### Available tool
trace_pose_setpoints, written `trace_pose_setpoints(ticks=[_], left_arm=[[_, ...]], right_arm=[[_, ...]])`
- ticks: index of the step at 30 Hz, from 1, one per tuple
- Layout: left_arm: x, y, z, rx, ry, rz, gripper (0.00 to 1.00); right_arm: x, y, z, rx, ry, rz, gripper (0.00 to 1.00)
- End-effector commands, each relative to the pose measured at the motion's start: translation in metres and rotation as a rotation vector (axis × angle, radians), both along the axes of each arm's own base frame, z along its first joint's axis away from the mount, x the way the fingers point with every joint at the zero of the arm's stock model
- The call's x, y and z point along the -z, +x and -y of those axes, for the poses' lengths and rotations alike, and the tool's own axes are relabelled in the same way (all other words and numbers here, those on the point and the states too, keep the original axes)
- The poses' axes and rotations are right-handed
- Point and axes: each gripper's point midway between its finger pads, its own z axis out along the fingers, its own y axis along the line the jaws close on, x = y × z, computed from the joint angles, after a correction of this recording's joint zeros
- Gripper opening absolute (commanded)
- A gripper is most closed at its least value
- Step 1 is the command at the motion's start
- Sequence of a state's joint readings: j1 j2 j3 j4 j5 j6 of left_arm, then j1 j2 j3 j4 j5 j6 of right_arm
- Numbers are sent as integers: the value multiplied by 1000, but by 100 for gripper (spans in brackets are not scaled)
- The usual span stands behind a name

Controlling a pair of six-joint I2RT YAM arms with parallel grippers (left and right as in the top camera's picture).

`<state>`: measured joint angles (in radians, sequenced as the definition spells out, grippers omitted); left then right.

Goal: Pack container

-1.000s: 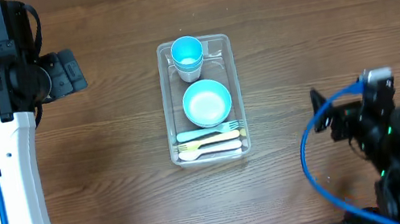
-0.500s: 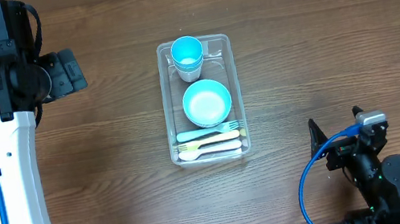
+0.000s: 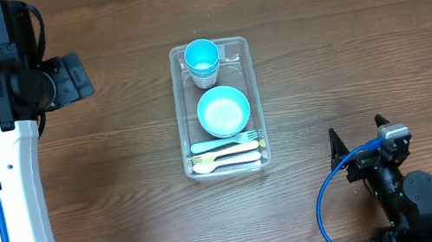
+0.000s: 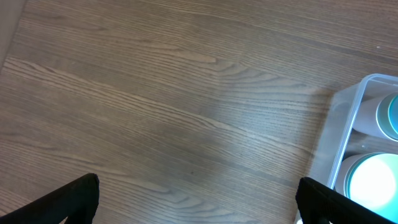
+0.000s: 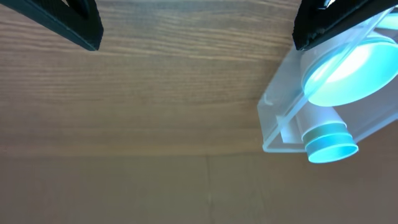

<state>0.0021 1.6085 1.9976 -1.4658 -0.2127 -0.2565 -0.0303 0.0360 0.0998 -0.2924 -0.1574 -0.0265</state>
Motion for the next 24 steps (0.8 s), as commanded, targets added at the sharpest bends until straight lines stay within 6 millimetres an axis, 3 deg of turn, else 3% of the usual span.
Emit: trace_pose_setpoints(ticks=[1,22,24], left_arm=[[2,2,-1,-14,-10,-1,100],[2,2,-1,-14,-10,-1,100],[2,-1,-8,5,46,-21,100]], right_arm=[[-5,0,-4,-25,-2,38,100],[-6,-1,-4,-24,-2,44,100],[-6,-1,-4,-24,-2,44,100]])
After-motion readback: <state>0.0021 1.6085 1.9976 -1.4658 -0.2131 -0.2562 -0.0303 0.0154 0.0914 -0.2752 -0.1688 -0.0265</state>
